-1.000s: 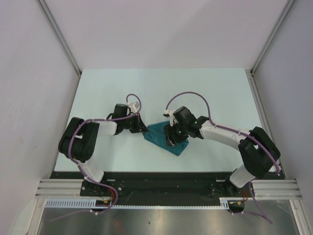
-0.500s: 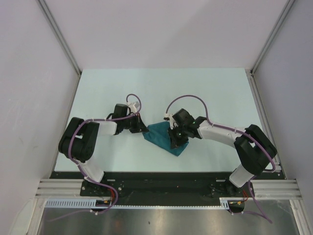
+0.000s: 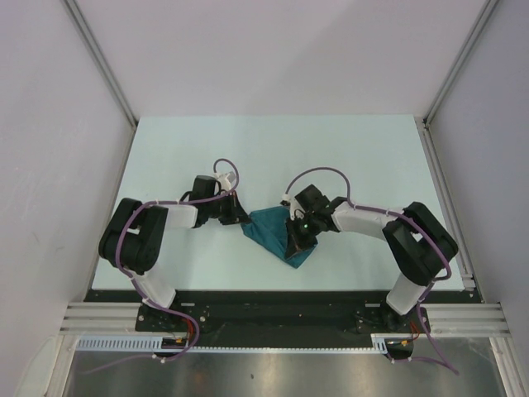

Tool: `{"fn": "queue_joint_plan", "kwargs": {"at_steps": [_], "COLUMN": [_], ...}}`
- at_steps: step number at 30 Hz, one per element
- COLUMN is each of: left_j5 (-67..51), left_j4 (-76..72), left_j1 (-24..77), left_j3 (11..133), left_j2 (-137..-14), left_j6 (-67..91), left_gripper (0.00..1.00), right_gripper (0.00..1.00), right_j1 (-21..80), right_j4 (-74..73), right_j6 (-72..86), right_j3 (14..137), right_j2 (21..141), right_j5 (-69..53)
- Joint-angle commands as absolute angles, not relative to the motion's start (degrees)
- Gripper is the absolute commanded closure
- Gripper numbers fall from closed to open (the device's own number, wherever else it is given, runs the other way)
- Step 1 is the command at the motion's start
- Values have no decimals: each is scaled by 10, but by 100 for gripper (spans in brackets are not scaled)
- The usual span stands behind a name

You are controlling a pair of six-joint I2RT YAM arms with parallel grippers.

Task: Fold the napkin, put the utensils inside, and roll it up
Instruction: Roll the napkin with the utensil

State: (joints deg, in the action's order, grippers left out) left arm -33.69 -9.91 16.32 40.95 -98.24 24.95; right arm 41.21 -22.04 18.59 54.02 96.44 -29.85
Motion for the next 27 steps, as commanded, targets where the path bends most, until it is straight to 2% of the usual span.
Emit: {"fn": "queue_joint_plan", "kwargs": {"at_steps": [1, 18, 21, 25, 27], "left_j5": [-283, -260, -259, -259, -260], "left_j4": [-83, -62, -60, -59, -58], "left_j1": [157, 157, 157, 157, 157], "left_j3": [406, 417, 419, 420, 420], "left_j2": [-989, -998, -998, -998, -998], "left_j6": [223, 217, 217, 217, 217], "left_gripper": [100, 100, 100, 100, 100], "right_gripper": [100, 99, 93, 71, 65], "right_j1": [401, 364, 362, 363, 364], "right_j4": [-229, -241, -260, -286, -298], "right_j6": [219, 201, 200, 200, 203], "right_j3": [519, 482, 484, 485, 486], "right_j2": [983, 1020, 1008, 980, 963], "right_j5": [-361, -265, -247, -222, -209]}}
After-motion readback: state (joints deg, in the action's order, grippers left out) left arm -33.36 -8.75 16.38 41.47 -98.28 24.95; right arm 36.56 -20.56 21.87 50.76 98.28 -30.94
